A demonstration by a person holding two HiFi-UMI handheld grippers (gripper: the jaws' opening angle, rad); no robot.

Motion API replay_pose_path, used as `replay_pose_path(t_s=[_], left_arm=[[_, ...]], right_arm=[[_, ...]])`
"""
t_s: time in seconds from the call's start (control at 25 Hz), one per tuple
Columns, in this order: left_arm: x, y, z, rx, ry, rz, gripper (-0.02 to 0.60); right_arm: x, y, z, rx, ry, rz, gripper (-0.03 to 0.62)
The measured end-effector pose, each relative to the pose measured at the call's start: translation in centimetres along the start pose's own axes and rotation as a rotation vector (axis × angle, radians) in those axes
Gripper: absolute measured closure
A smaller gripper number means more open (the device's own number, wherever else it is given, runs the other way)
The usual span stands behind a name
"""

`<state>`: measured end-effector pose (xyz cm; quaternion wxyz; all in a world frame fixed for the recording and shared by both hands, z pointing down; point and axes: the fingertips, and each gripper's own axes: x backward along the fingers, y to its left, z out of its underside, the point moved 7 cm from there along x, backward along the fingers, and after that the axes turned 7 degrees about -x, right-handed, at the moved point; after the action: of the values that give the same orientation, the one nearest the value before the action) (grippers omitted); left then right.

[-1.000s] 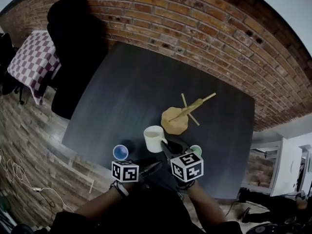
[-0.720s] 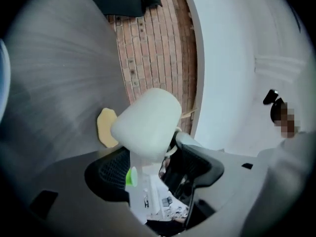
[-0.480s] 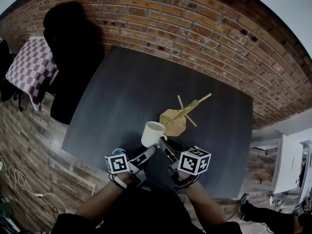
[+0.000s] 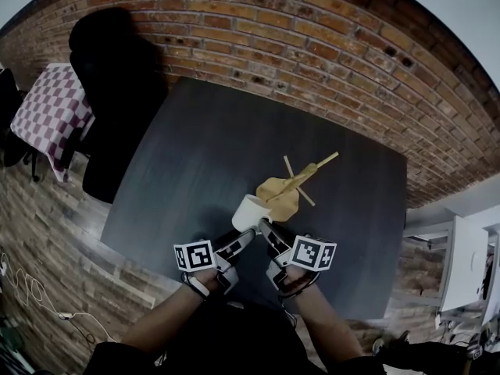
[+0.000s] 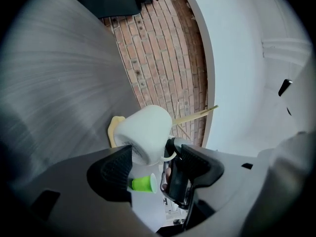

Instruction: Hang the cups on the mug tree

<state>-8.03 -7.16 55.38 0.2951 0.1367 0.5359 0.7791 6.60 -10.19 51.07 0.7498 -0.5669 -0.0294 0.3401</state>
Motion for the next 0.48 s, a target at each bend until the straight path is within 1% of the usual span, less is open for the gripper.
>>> replay_pose_path(t_s=[0.16, 0.48], left_arm=[[-1.1, 0.1, -0.6, -0.042, 0.034, -0.03, 0.273], [-3.0, -0.6, -1.7, -0.14, 0.068, -0.056, 0.273]], right_arm=[[-0.2, -1.1, -0.7, -0.094, -0.022, -0.021, 0.537], [0.3, -2.6, -1.5, -0.232, -0.072, -0.082, 0.543]])
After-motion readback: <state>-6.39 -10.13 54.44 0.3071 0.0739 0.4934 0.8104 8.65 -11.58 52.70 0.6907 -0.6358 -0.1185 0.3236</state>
